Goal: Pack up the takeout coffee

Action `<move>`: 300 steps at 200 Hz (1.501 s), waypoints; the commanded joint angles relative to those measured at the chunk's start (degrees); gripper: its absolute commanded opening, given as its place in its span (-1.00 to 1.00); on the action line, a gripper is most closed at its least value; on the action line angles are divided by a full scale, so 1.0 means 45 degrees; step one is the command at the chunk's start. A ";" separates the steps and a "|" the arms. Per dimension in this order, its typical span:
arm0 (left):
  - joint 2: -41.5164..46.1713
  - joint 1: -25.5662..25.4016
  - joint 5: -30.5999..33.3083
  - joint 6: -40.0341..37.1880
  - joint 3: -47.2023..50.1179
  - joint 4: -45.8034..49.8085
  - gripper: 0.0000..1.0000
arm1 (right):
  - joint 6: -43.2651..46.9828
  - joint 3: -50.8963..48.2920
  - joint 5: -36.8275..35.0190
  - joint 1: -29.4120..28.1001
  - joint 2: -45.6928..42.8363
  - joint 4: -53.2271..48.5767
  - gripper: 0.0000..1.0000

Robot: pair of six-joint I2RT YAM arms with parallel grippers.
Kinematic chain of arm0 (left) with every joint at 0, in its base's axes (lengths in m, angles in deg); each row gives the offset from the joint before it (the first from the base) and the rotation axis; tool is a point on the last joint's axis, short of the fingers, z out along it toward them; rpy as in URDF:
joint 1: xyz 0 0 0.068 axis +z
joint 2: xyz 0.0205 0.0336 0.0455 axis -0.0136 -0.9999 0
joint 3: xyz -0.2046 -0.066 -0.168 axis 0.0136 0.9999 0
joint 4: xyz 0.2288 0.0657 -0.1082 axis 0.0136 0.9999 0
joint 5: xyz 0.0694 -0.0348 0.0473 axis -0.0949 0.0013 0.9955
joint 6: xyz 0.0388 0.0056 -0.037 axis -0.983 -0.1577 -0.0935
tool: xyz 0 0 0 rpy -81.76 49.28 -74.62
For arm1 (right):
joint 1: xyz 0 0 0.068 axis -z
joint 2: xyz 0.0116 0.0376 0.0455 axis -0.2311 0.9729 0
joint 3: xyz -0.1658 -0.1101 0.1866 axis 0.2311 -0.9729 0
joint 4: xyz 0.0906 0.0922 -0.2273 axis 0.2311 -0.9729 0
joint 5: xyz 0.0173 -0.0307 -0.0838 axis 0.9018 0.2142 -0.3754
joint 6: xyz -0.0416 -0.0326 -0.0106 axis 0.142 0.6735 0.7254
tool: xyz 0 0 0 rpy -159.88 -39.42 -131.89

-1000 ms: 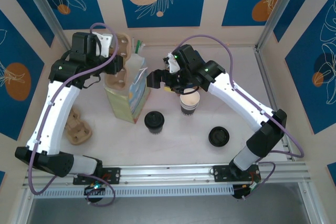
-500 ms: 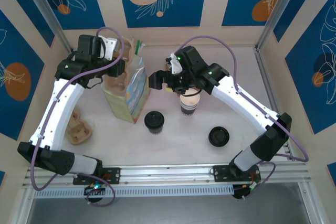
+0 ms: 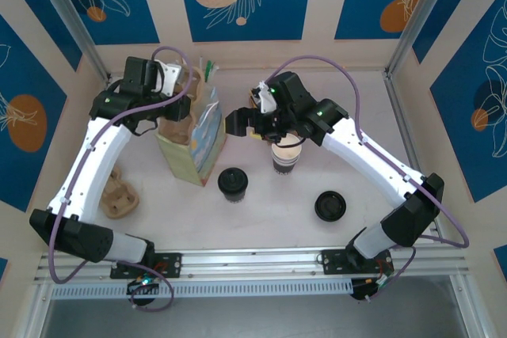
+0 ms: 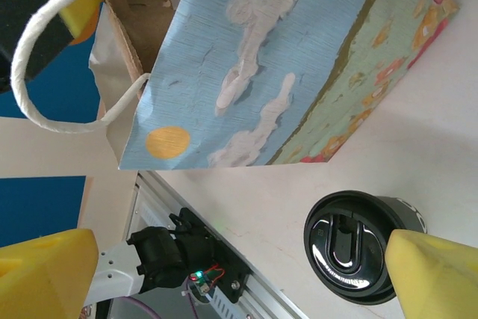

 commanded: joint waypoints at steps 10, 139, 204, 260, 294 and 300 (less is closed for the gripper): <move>-0.0092 -0.0174 0.0035 -0.0078 0.0260 0.0211 -0.28 | -0.0092 -0.0105 0.0049 0.0011 -0.0524 0.0154 0.98; -0.0563 -0.0214 -0.0135 0.0106 0.0799 0.1097 -0.28 | -0.0194 -0.0390 0.0000 0.0038 -0.0589 0.0229 0.98; -0.0892 -0.0232 0.0214 0.0333 0.0500 0.1847 -0.28 | -0.0233 -0.0576 -0.0010 0.0052 -0.0685 0.0308 0.98; -0.1325 -0.0242 0.0276 0.0352 0.0046 0.2726 -0.28 | -0.0242 -0.0699 -0.0009 0.0081 -0.0746 0.0347 0.98; -0.1700 -0.0233 0.0485 0.0371 -0.0138 0.3148 -0.28 | -0.0316 -0.0878 0.0024 0.0091 -0.0826 0.0502 0.98; -0.1777 -0.0233 0.0486 0.0372 -0.0173 0.3208 -0.28 | -0.0316 -0.0899 0.0033 0.0091 -0.0846 0.0496 0.98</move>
